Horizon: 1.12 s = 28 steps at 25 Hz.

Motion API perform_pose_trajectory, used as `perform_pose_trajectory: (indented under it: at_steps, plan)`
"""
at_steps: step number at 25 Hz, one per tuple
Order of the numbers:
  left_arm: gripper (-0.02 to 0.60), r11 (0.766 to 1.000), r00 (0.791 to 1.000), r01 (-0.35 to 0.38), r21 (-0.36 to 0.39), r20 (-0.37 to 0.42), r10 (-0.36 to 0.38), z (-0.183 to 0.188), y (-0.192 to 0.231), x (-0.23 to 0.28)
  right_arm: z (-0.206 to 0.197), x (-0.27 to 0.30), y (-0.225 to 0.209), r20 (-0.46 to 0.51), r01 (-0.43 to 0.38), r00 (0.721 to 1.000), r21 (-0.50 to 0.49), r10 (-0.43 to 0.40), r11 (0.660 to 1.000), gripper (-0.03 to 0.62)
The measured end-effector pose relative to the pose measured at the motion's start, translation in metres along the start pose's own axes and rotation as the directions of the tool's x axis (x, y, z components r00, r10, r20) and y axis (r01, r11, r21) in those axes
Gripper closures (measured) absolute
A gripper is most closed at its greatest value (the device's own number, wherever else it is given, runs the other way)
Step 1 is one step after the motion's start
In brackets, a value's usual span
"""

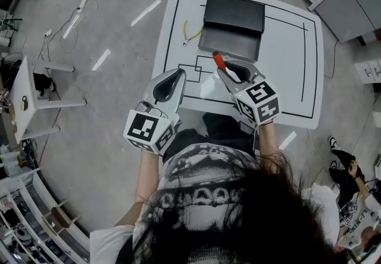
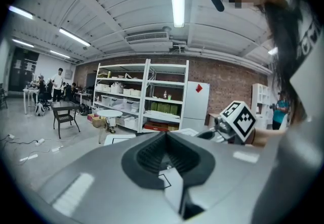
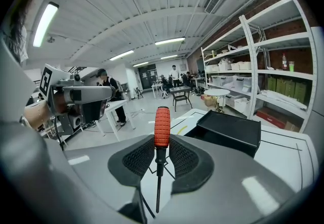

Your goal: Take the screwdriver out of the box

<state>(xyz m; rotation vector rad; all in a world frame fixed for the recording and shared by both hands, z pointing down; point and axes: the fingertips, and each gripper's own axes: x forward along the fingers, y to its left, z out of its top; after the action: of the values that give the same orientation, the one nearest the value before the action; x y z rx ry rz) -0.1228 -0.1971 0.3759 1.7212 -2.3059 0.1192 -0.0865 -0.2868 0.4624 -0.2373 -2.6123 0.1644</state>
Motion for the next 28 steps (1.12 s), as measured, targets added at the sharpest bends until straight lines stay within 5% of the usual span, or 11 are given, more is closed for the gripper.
perform_pose_trajectory:
  at_steps: [28]
  plan:
    - [0.581, 0.989, 0.988, 0.146, 0.031, 0.039, -0.147, -0.056, -0.025, -0.221, -0.024, -0.058, 0.212, 0.098, 0.156, 0.982, 0.061, -0.162, 0.986, 0.503]
